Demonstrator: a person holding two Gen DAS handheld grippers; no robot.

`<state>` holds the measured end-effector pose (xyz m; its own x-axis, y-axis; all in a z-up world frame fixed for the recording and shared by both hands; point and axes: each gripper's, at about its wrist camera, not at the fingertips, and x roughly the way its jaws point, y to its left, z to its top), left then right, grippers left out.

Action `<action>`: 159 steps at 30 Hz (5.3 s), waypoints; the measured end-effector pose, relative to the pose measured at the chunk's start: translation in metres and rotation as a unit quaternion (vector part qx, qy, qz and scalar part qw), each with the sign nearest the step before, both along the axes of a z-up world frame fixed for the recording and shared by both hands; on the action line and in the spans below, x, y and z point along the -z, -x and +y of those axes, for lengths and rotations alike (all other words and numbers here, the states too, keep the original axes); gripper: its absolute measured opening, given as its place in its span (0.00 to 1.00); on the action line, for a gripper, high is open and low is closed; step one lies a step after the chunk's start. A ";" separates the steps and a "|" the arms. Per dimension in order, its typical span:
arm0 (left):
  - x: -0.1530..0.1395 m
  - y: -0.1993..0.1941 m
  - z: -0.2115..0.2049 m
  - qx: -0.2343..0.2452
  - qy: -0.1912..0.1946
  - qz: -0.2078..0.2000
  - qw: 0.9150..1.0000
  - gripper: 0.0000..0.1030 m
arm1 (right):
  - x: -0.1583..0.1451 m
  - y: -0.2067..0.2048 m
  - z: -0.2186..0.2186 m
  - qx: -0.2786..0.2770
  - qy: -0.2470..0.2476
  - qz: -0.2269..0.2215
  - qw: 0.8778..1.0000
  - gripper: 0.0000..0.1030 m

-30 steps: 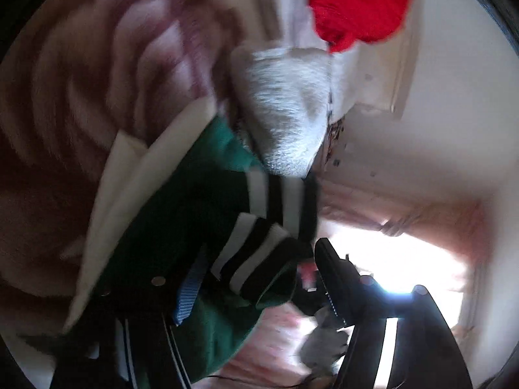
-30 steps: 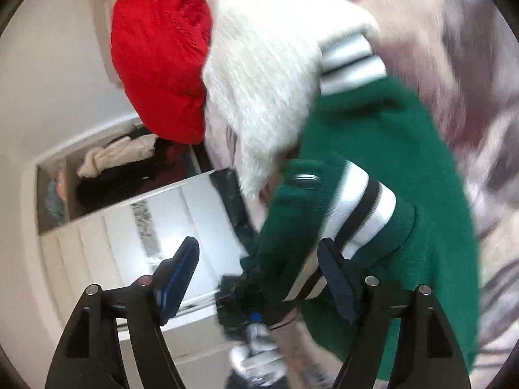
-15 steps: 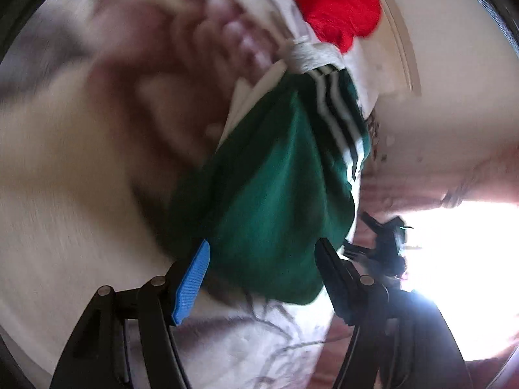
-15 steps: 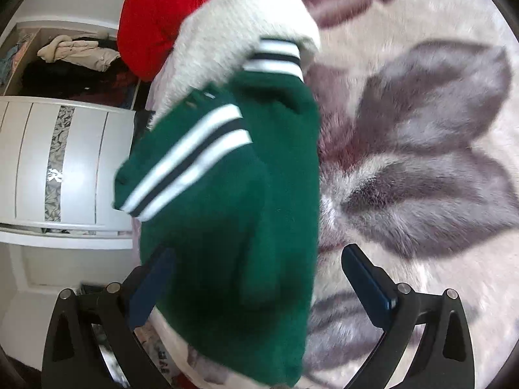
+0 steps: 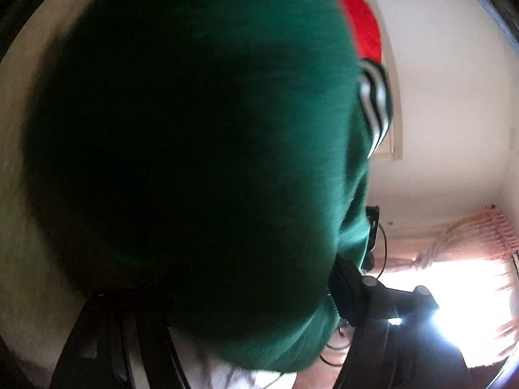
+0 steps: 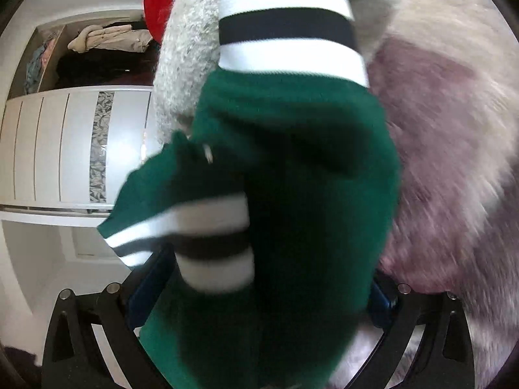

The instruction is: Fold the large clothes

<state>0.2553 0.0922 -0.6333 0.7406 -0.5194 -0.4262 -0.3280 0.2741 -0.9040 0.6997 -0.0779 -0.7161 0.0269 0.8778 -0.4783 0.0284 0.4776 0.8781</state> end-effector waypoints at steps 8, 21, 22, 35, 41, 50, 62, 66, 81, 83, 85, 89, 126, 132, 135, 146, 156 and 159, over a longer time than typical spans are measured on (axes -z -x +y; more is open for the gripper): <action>-0.062 -0.011 0.061 0.033 -0.051 -0.009 0.998 0.27 | -0.014 0.037 -0.005 0.051 0.006 0.018 0.999 0.45; -0.034 -0.019 0.151 0.224 -0.013 0.159 0.962 0.71 | -0.029 0.355 0.027 0.190 0.028 0.214 0.958 0.60; -0.042 -0.016 0.153 0.217 -0.015 0.149 0.965 0.70 | -0.027 0.360 0.024 0.191 0.044 0.227 0.954 0.62; -0.101 0.122 0.125 0.117 -0.396 0.294 0.862 0.70 | -0.142 0.281 -0.015 0.030 0.198 0.049 0.978 0.81; -0.051 0.160 0.118 0.078 -0.354 0.330 0.872 0.78 | -0.142 0.219 0.052 -0.033 0.176 -0.011 0.984 0.81; -0.039 0.161 0.142 0.036 -0.328 0.274 0.904 1.00 | -0.148 0.207 0.068 -0.035 0.208 0.015 0.977 0.02; -0.046 0.154 0.149 0.034 -0.318 0.303 0.898 1.00 | -0.154 0.190 0.020 -0.029 0.253 -0.005 0.967 0.79; -0.071 0.143 0.154 0.010 -0.345 0.298 0.890 1.00 | -0.111 0.181 0.039 -0.067 0.217 0.040 0.973 0.80; -0.170 0.018 0.118 0.060 -0.413 0.173 0.892 1.00 | -0.199 0.200 -0.031 0.070 0.137 0.073 0.985 0.11; -0.161 -0.006 0.108 0.073 -0.425 0.163 0.888 1.00 | -0.182 0.194 -0.054 0.090 0.170 0.094 0.977 0.11; -0.135 -0.036 0.096 0.108 -0.434 0.183 0.876 1.00 | -0.154 0.185 -0.059 0.095 0.203 0.109 0.968 0.11; -0.095 -0.051 0.083 0.145 -0.440 0.219 0.858 1.00 | -0.075 0.183 -0.062 0.101 0.230 0.166 0.954 0.18; -0.128 -0.025 0.062 0.191 -0.483 0.215 0.827 1.00 | -0.103 0.264 -0.124 0.064 0.272 0.167 0.946 0.59; -0.130 -0.045 0.062 0.181 -0.457 0.207 0.846 1.00 | -0.172 0.201 -0.091 0.025 0.266 0.053 0.962 0.63; -0.127 -0.069 0.063 0.158 -0.456 0.196 0.854 1.00 | -0.172 0.169 -0.060 -0.011 0.277 0.011 0.961 0.63; -0.073 -0.083 0.096 0.173 -0.359 0.222 0.890 1.00 | -0.070 0.135 -0.020 -0.052 0.356 0.084 0.929 0.64; -0.116 0.001 0.125 0.063 -0.402 0.247 0.879 1.00 | -0.216 0.108 0.089 -0.228 0.341 -0.182 0.894 0.96; -0.095 0.017 0.131 0.055 -0.387 0.273 0.879 1.00 | -0.205 0.104 0.178 -0.326 0.318 -0.203 0.867 0.96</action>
